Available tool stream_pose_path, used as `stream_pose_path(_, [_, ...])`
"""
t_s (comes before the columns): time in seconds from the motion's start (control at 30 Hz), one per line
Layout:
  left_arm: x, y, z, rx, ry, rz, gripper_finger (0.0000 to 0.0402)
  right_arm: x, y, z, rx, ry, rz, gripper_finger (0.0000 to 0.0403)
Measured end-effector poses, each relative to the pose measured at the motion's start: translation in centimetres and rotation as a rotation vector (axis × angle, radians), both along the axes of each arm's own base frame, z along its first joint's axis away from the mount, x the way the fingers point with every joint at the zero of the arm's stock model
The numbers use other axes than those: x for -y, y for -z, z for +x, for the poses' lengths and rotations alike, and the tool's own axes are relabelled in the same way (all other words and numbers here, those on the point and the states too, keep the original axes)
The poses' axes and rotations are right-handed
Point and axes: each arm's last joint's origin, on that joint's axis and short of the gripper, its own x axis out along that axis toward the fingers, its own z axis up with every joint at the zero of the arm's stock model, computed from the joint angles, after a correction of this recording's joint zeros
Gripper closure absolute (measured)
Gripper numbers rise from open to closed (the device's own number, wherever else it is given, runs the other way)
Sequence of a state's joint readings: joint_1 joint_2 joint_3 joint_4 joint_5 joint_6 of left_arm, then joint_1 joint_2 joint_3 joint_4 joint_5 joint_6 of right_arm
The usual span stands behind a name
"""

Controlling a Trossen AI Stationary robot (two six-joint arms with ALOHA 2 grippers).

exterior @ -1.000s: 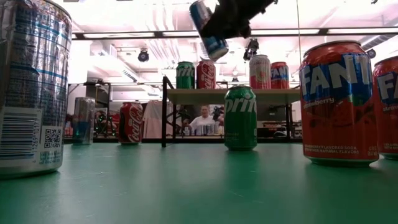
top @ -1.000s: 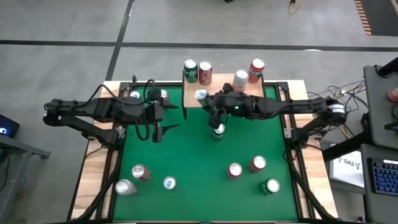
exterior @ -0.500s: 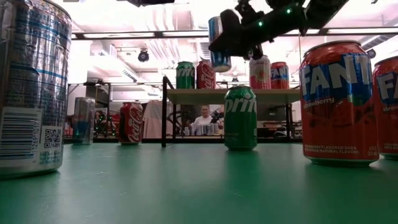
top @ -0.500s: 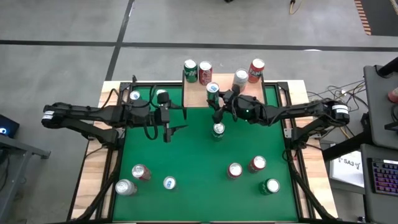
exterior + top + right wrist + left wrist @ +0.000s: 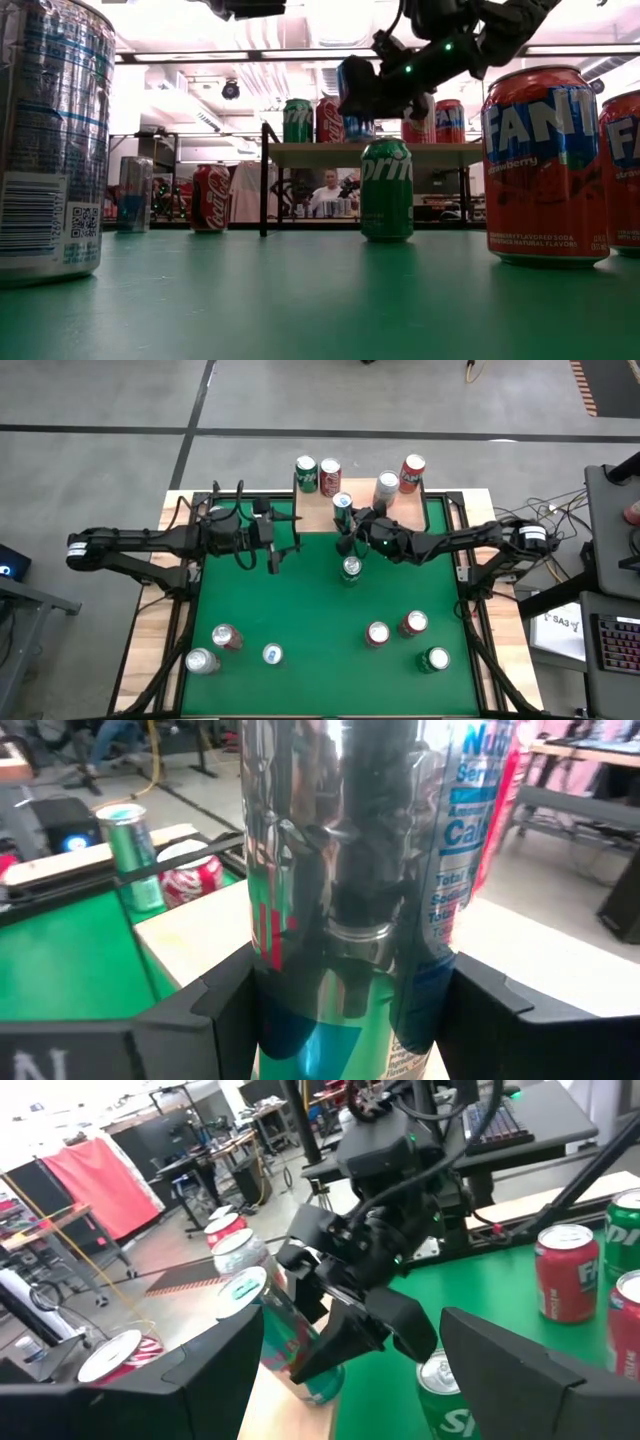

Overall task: Place canned beverage on shelf
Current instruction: Put the middle blue soda can on the shelf

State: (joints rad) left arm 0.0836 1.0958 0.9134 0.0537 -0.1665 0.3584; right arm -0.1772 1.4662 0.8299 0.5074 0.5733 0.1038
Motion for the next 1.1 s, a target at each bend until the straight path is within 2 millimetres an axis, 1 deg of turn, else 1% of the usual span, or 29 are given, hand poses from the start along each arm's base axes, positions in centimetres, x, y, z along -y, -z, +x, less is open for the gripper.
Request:
stream_pose_path(0.13, [-0.22,0.01,-0.03,-0.001,-0.01,0.0,0.0114,0.13,0.42,0.26,0.002,0.032,-0.006,0.0189])
stream_pose_path(0.37, [-0.29,0.05,-0.03,-0.008,-0.015,0.014,0.0114,0.31,0.57,0.28,0.005,0.078,-0.013,0.0186])
stream_pose_path(0.57, [-0.3,0.08,-0.04,-0.012,-0.016,0.017,0.0114,0.46,0.59,0.23,0.011,0.092,-0.006,0.0146])
stream_pose_path(0.7, [-0.3,0.11,-0.03,-0.015,-0.016,0.017,0.0114,0.47,0.73,0.23,-0.004,0.091,-0.009,0.0134])
stream_pose_path(0.93, [-0.3,0.11,-0.03,-0.014,-0.016,0.014,0.0114,0.47,0.65,0.18,-0.007,0.09,-0.015,0.0141])
stream_pose_path(1.1, [-0.31,0.11,-0.03,-0.013,-0.017,0.011,0.0114,0.44,0.19,0.06,-0.007,0.087,-0.028,0.0145])
